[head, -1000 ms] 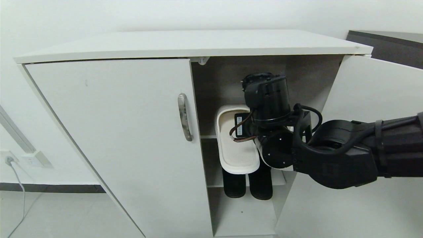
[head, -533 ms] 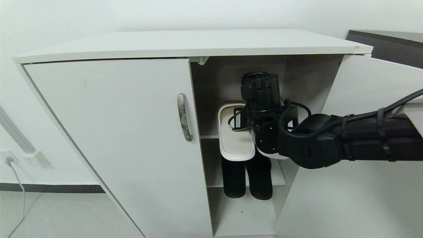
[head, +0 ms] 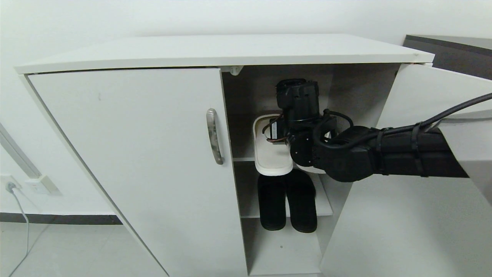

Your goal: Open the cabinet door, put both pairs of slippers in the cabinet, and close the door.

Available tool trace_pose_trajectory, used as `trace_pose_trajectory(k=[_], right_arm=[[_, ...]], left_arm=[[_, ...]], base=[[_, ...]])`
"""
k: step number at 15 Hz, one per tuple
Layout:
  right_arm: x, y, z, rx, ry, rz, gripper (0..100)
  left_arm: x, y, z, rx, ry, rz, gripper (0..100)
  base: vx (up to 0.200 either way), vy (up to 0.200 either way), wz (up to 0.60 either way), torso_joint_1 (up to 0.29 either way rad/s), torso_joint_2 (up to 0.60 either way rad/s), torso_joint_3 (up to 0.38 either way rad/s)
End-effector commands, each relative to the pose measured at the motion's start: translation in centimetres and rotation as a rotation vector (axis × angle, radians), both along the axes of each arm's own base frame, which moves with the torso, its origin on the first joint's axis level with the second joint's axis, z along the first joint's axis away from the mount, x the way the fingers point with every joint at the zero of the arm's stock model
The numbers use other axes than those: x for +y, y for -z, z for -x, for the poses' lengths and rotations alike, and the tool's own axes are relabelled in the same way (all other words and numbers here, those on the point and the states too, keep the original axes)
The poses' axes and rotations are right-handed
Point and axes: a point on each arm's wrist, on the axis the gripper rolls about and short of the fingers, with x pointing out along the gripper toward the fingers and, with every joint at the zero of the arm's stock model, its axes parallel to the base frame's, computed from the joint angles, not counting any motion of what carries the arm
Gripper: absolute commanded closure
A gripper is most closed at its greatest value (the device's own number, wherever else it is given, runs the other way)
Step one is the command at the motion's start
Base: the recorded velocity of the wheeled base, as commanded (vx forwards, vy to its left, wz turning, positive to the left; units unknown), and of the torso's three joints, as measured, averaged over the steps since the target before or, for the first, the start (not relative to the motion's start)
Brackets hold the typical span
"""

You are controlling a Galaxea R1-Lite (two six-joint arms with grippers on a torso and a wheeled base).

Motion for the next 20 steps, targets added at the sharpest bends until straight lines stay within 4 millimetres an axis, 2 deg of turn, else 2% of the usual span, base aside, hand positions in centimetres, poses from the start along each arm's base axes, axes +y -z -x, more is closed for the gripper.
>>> trace_pose_trajectory(k=[1, 17, 18, 20], right_arm=[[0.0, 0.4, -0.8, 0.002, 0.012, 0.003, 100], [0.3, 1.3, -1.8, 0.012, 0.007, 0.01, 100], [0.3, 1.3, -1.8, 0.012, 0.007, 0.01, 0], [0.3, 1.3, -1.8, 0.014, 0.009, 0.011, 0]], left_arm=[[0.0, 0.0, 0.0, 0.001, 0.0, 0.0, 100], [0.0, 0.0, 0.0, 0.001, 0.0, 0.0, 100], [0.0, 0.0, 0.0, 0.001, 0.0, 0.0, 100], [0.0, 0.0, 0.0, 0.001, 0.002, 0.0, 100]], base=[[0.0, 0.0, 0.0, 0.0, 0.0, 0.0], [0.0, 0.0, 0.0, 0.0, 0.0, 0.0], [0.0, 0.0, 0.0, 0.0, 0.0, 0.0], [0.0, 0.0, 0.0, 0.0, 0.0, 0.0]])
